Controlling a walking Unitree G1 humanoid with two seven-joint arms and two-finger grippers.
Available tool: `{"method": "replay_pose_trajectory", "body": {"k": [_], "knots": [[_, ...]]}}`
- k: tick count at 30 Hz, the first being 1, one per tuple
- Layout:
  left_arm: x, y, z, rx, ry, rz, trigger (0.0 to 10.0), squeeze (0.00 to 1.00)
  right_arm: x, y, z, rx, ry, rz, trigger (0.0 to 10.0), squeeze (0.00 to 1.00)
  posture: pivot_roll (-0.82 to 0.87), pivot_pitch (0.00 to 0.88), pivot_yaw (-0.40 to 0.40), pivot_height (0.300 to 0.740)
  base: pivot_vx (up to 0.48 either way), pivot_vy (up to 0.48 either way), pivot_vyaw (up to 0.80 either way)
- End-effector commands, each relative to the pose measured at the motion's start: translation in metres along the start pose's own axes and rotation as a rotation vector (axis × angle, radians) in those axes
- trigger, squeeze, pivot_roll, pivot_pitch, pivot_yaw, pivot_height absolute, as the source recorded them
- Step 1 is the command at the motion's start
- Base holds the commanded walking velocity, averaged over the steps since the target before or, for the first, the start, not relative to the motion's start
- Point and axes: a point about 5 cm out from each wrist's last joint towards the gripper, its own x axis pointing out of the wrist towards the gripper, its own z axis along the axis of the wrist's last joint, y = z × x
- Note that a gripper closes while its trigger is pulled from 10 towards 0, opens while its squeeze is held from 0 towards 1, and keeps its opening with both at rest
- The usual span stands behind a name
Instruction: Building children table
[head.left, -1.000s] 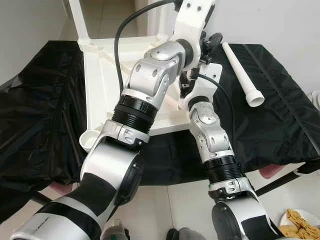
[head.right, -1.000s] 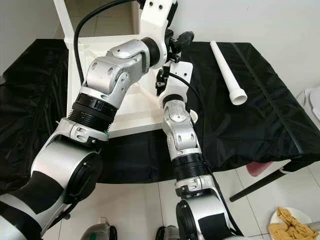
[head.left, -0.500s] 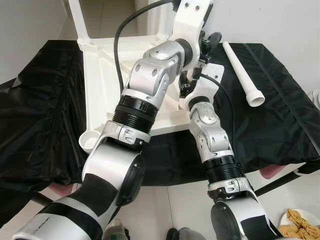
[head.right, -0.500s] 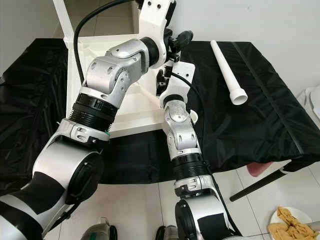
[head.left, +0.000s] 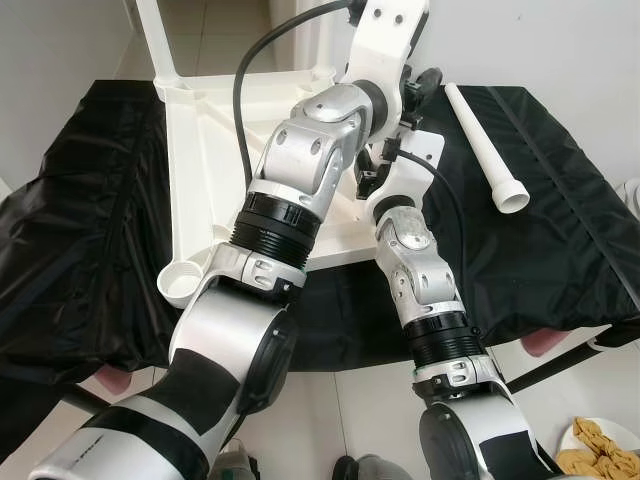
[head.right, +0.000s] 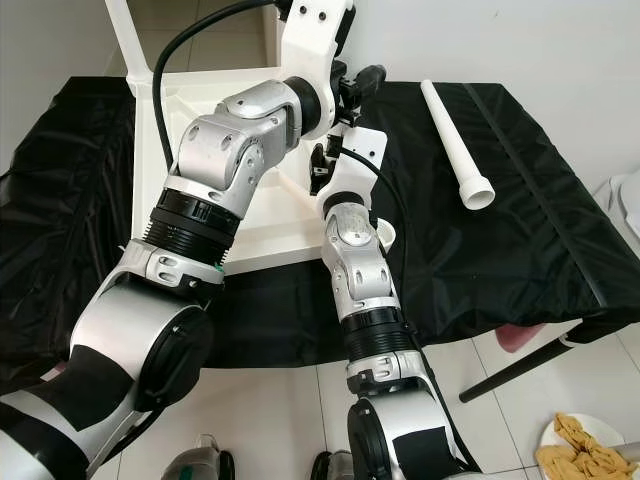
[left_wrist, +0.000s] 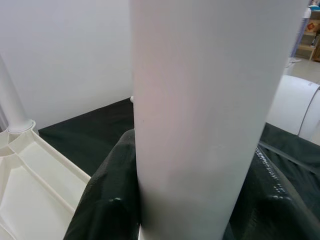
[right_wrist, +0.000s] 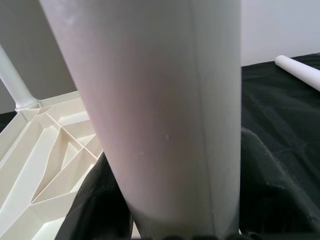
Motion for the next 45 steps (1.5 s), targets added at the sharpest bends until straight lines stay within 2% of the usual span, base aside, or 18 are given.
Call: {"method": "replay_pose_trajectory", "body": {"k": [1,5,6,7,8,9,10,11,14,25,27,34,36,37,39,40,43,45], "knots": [[-0.003,0.013,0.013,-0.002,-0.044,0.265,10.0,0.0,0.002,-0.007,-0.003,0.041,0.029,-0.033,0.0,0.0,0.04,0.025,-0.029,0.74,0.0,0.0,0.0],[-0.003,0.012,0.013,-0.001,-0.045,0.266,10.0,0.0,0.002,-0.008,-0.003,0.042,0.028,-0.038,0.0,0.0,0.04,0.026,-0.029,0.74,0.0,0.0,0.0],[-0.004,0.012,0.016,0.021,-0.091,0.264,10.0,0.0,0.003,-0.012,-0.002,0.033,0.024,-0.062,3.0,0.0,0.04,0.028,-0.029,0.74,0.0,0.0,0.0],[-0.004,0.012,0.016,0.021,-0.091,0.264,10.0,0.0,0.003,-0.012,-0.002,0.033,0.024,-0.062,3.0,0.0,0.04,0.028,-0.029,0.74,0.0,0.0,0.0],[-0.005,0.011,0.019,0.06,-0.124,0.258,10.0,0.0,0.003,-0.015,-0.001,0.02,0.021,-0.079,5.0,0.0,0.04,0.028,-0.029,0.74,0.0,0.0,0.0],[-0.005,0.011,0.019,0.06,-0.124,0.258,10.0,0.0,0.003,-0.015,-0.001,0.02,0.021,-0.079,5.0,0.0,0.04,0.028,-0.029,0.74,0.0,0.0,0.0],[-0.006,0.01,0.021,0.102,-0.145,0.255,10.0,0.0,0.004,-0.018,-0.001,0.012,0.02,-0.09,10.0,0.0,0.04,0.028,-0.029,0.74,0.0,0.0,0.0],[-0.007,0.007,0.02,0.049,-0.155,0.211,10.0,1.0,0.005,-0.021,0.0,0.007,0.017,-0.098,10.0,0.0,0.03,0.033,-0.03,0.74,0.0,0.0,0.0],[-0.008,0.003,0.017,-0.002,-0.156,0.161,10.0,1.0,0.006,-0.026,0.002,0.007,0.009,-0.12,10.0,0.0,0.03,0.035,-0.029,0.74,0.0,0.0,0.0],[-0.011,0.004,0.02,-0.022,-0.188,0.132,10.0,1.0,0.006,-0.036,0.005,0.008,-0.002,-0.153,10.0,0.0,0.03,0.038,-0.026,0.74,0.0,0.0,0.0],[-0.017,0.019,0.023,-0.047,-0.215,0.157,10.0,1.0,0.006,-0.042,0.007,-0.002,-0.016,-0.17,10.0,0.0,0.03,0.04,-0.026,0.74,0.0,0.0,0.0],[-0.027,0.041,0.02,-0.054,-0.224,0.202,10.0,1.0,0.006,-0.051,0.008,-0.025,-0.031,-0.18,10.0,0.0,0.04,0.043,-0.028,0.74,0.0,0.0,0.0],[-0.038,0.061,0.01,-0.041,-0.207,0.255,10.0,1.0,0.005,-0.062,0.011,-0.022,-0.03,-0.172,10.0,0.0,0.04,0.046,-0.029,0.74,0.0,0.0,0.0],[-0.043,0.072,0.004,-0.026,-0.191,0.291,10.0,0.38,0.005,-0.067,0.013,-0.039,-0.04,-0.162,10.0,0.0,0.04,0.047,-0.029,0.74,0.0,0.0,0.0],[-0.049,0.083,-0.001,-0.009,-0.174,0.328,10.0,0.38,0.004,-0.072,0.016,-0.061,-0.052,-0.149,10.0,0.0,0.04,0.047,-0.029,0.74,0.0,0.0,0.0],[-0.052,0.088,-0.003,0.004,-0.165,0.345,10.0,0.0,0.004,-0.074,0.017,-0.066,-0.057,-0.142,10.0,0.0,0.04,0.047,-0.028,0.74,0.0,0.0,0.0],[-0.056,0.095,-0.007,0.037,-0.148,0.372,10.0,0.0,0.004,-0.076,0.019,-0.087,-0.066,-0.137,10.0,0.0,0.03,0.046,-0.025,0.74,0.0,0.0,0.0],[-0.061,0.102,-0.016,0.133,-0.12,0.381,10.0,0.0,0.002,-0.08,0.022,-0.101,-0.082,-0.113,10.0,0.0,0.03,0.045,-0.023,0.74,0.0,0.0,0.0]]}}
